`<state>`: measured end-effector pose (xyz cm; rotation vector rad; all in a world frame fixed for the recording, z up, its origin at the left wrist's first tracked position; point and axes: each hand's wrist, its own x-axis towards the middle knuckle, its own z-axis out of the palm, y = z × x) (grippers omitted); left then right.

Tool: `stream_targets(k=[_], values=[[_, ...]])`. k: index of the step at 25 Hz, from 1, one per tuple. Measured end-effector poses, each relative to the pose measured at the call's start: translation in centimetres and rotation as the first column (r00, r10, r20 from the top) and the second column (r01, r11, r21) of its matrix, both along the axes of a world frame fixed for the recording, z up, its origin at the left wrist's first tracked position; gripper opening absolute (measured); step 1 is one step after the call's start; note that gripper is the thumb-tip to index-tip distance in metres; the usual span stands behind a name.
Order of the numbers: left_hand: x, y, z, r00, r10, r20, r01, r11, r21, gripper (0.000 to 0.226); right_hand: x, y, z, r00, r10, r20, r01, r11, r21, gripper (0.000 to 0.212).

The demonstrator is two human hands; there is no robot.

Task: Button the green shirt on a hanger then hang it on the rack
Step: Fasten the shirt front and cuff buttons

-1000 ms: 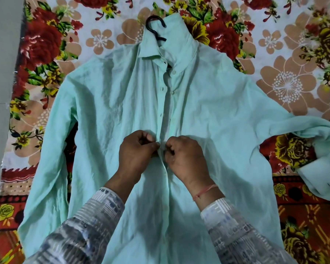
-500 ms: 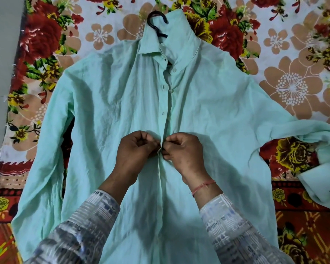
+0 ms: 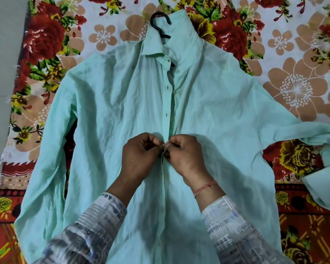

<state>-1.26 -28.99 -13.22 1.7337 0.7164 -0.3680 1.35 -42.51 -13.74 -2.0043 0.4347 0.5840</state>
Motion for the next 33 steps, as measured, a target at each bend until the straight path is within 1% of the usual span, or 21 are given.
stream_targets(k=[1, 3, 5, 7, 9, 11, 12, 15, 18, 20, 22, 23, 25, 27, 28, 30, 31, 33], values=[[0.0, -0.2, 0.0, 1.0, -0.018, 0.006, 0.018, 0.999, 0.026, 0.019, 0.0, 0.0, -0.2, 0.999, 0.043, 0.007, -0.043, 0.999, -0.024, 0.023], [-0.2, -0.6, 0.0, 1.0, -0.027, 0.01, 0.027, 0.998, 0.062, 0.022, 0.2, 0.1, -0.3, 0.997, 0.08, 0.011, -0.079, 0.995, -0.062, 0.025], [0.0, -0.6, 0.0, 1.0, 0.013, -0.002, -0.013, 0.999, 0.034, 0.022, 0.1, -0.1, -0.2, 0.994, 0.102, 0.043, -0.097, 0.99, -0.104, 0.026], [0.3, -0.4, 0.0, 0.997, 0.076, -0.027, -0.077, 0.997, -0.025, 0.019, -0.2, -0.3, -0.1, 0.989, 0.12, 0.086, -0.11, 0.988, -0.108, 0.022], [0.8, -0.4, 0.3, 0.992, 0.121, -0.036, -0.122, 0.991, -0.047, 0.021, -0.1, -0.7, -0.1, 0.993, 0.055, 0.105, -0.049, 0.997, -0.062, 0.012], [1.5, -0.3, 0.7, 0.991, 0.136, -0.013, -0.136, 0.991, -0.019, 0.026, 0.4, -1.4, -0.2, 0.987, -0.03, 0.16, 0.036, 0.999, -0.033, 0.018], [1.9, -0.2, 0.8, 0.99, 0.144, 0.002, -0.144, 0.99, 0.001, 0.027, 1.0, -1.7, -0.1, 0.978, -0.045, 0.203, 0.054, 0.998, -0.04, 0.018], [3.4, 0.0, 0.8, 0.987, 0.15, 0.06, -0.154, 0.986, 0.062, 0.027, 3.1, -2.3, 0.8, 0.94, 0.005, 0.342, 0.04, 0.992, -0.123, 0.012], [5.7, -0.8, 1.4, 0.987, 0.104, 0.124, -0.119, 0.985, 0.122, 0.02, 5.7, -1.9, 1.1, 0.914, 0.075, 0.398, -0.014, 0.988, -0.154, 0.009], [7.5, -1.7, 1.8, 0.993, 0.052, 0.109, -0.067, 0.987, 0.144, 0.014, 6.9, -1.4, 0.7, 0.905, 0.174, 0.387, -0.104, 0.975, -0.195, 0.013], [8.8, -2.3, 1.9, 0.998, -0.03, 0.055, 0.016, 0.969, 0.246, 0.023, 7.3, -0.9, 0.3, 0.893, 0.253, 0.372, -0.166, 0.954, -0.249, 0.023], [9.2, -2.4, 1.8, 0.998, -0.056, 0.028, 0.045, 0.955, 0.294, 0.028, 7.4, -0.9, 0.2, 0.891, 0.262, 0.371, -0.173, 0.951, -0.257, 0.027], [9.7, -2.2, 1.7, 0.997, -0.077, -0.017, 0.078, 0.94, 0.331, 0.031, 7.3, -0.9, -0.1, 0.885, 0.278, 0.373, -0.19, 0.948, -0.256, 0.029], [10.1, -2.0, 1.4, 0.995, -0.088, -0.046, 0.099, 0.932, 0.347, 0.029, 7.3, -1.1, -0.3, 0.892, 0.274, 0.36, -0.209, 0.955, -0.209, 0.029], [10.2, -1.8, 1.2, 0.994, -0.094, -0.048, 0.105, 0.928, 0.357, 0.025, 7.2, -1.1, -0.4, 0.906, 0.243, 0.347, -0.195, 0.966, -0.168, 0.028], [10.0, -1.3, 0.7, 0.996, -0.083, -0.031, 0.089, 0.938, 0.336, 0.017, 7.1, -1.1, -0.4, 0.926, 0.155, 0.344, -0.119, 0.985, -0.124, 0.023], [9.8, -1.1, 0.6, 0.999, -0.05, -0.017, 0.053, 0.959, 0.277, 0.017, 6.9, -1.0, -0.4, 0.922, 0.12, 0.367, -0.075, 0.988, -0.134, 0.02], [9.2, -0.5, 0.5, 0.998, 0.067, -0.002, -0.067, 0.995, 0.077, 0.02, 6.7, -0.7, -0.2, 0.901, 0.095, 0.424, -0.022, 0.985, -0.174, 0.019]])
